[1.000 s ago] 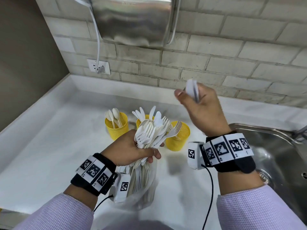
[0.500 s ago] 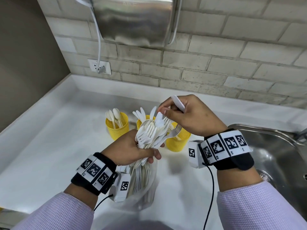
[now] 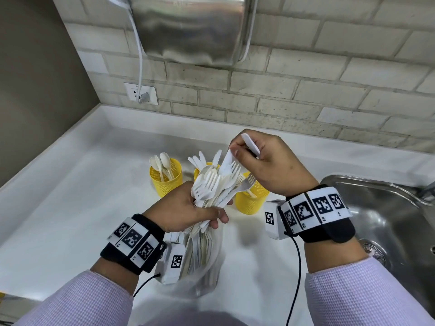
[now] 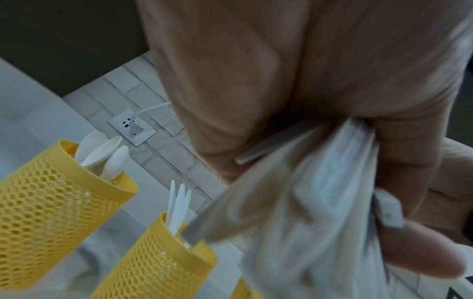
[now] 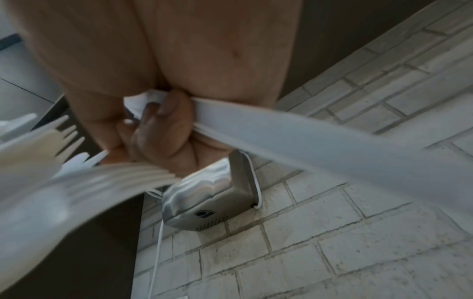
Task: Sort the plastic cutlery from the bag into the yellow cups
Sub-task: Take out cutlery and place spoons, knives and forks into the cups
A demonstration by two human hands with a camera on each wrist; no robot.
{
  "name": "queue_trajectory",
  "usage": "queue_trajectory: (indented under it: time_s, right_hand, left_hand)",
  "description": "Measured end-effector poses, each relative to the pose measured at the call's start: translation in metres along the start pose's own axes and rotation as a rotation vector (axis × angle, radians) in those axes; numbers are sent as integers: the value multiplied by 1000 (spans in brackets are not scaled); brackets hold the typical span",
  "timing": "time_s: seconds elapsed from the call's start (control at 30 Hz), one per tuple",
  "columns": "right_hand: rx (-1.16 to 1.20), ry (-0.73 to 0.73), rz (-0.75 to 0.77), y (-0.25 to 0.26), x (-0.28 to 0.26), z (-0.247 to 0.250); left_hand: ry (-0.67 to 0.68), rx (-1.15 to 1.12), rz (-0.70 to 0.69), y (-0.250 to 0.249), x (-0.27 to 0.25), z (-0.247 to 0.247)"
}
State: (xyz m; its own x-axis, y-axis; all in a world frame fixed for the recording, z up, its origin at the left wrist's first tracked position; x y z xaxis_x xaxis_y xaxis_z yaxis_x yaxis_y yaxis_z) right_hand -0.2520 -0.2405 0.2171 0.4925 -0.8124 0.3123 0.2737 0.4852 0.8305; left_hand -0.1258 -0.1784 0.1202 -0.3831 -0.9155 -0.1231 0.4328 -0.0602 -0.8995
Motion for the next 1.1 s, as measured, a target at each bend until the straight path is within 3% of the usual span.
queue_trajectory:
  time_s: [0.17,0.27,0.33,0.43,0.5,0.67,0.83,0.97,1.1]
  right_hand:
    - [9,-175,41,5,0,14]
    - [187,-235,-16,-1,-1,15]
    - [254,-196,-66,-4,-1,12]
    - [135,-2,-120,-2,-3,2]
    - [144,32,-130,-1,-4,3]
    - [408,-241,-119,-16,0,16]
    - [852,-677,-142,-32,-10,47]
    - [1244,-792,-152,-44,-17,52]
    - [1242,-904,-48,-38,-25,67]
  left_hand:
    - [0,-19,-2,4,-2,0]
    - [-5,-13,-5,2,-1,0]
    - [-4,-13,-5,2,-1,1]
    - [17,16,-10,4,-3,-1]
    - [13,17,-4,5,-3,-2]
    - [-8,-22,-11,1,-1,0]
    - [-15,-7,-2,2,-4,1]
    - [-56,22,1,3,-4,4]
    - [-151,122,-7,3,-2,12]
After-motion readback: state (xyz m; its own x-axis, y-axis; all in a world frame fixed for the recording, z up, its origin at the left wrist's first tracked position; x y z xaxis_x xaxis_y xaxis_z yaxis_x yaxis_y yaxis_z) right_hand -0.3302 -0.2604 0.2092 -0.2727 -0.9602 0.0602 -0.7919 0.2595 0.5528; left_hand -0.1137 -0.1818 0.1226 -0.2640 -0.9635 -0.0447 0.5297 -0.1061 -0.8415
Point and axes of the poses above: each hand's wrist, its own x-axis towards the middle knuckle, its own z-axis out of the back of the hand, y = z × x, the point moved 9 cm from there along x, towards the middle knuckle, and after that the axes turned 9 degrees about x, right-handed, at the moved point
